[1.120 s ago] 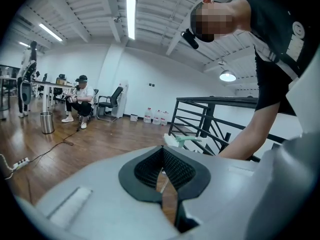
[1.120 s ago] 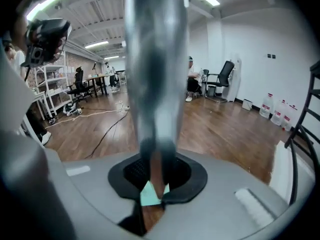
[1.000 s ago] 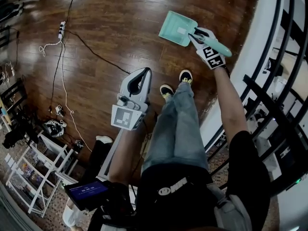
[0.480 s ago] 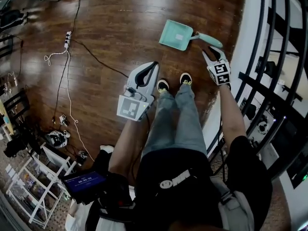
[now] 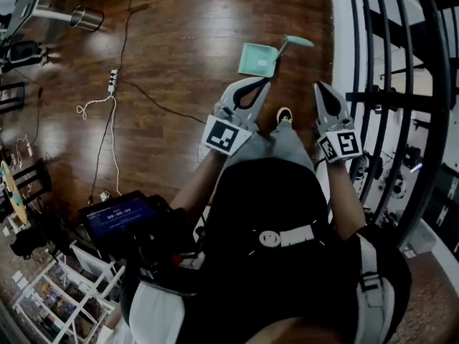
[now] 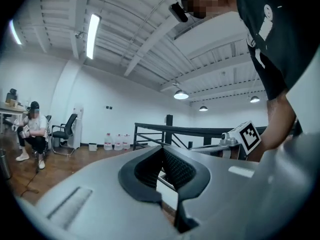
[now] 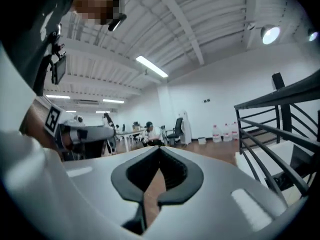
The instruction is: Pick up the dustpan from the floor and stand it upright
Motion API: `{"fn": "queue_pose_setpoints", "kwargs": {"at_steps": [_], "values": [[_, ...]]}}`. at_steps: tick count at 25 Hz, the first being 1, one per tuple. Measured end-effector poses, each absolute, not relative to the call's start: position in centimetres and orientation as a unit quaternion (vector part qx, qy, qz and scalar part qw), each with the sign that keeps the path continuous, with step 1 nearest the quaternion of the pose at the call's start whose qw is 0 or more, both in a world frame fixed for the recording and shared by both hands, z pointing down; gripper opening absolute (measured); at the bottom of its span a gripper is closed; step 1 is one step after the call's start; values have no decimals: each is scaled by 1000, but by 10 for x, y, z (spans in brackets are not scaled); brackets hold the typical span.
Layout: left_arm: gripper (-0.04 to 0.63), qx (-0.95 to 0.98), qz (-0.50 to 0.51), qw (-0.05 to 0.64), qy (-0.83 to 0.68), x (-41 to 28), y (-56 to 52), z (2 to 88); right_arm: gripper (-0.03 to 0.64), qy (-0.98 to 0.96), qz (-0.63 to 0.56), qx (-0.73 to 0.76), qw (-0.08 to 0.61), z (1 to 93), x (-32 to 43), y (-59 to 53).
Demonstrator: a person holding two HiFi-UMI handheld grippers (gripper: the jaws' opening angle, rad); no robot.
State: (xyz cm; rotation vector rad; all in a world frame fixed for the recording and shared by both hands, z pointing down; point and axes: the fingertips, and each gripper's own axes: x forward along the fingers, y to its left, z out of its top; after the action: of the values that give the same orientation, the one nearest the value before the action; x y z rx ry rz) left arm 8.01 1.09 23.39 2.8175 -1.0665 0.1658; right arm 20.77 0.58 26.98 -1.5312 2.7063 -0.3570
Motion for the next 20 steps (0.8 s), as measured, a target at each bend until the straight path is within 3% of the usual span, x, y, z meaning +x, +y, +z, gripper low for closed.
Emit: {"fn": "queue_pose_setpoints", "kwargs": {"at_steps": [9,20], "values": [[18,939,-35,7,-343,64,34,149,3,904,-24,-426,41,159,120,50],[18,925,-36,18,-377,67,23,135,3,921,-23,-387,36,143,120,38]]}}
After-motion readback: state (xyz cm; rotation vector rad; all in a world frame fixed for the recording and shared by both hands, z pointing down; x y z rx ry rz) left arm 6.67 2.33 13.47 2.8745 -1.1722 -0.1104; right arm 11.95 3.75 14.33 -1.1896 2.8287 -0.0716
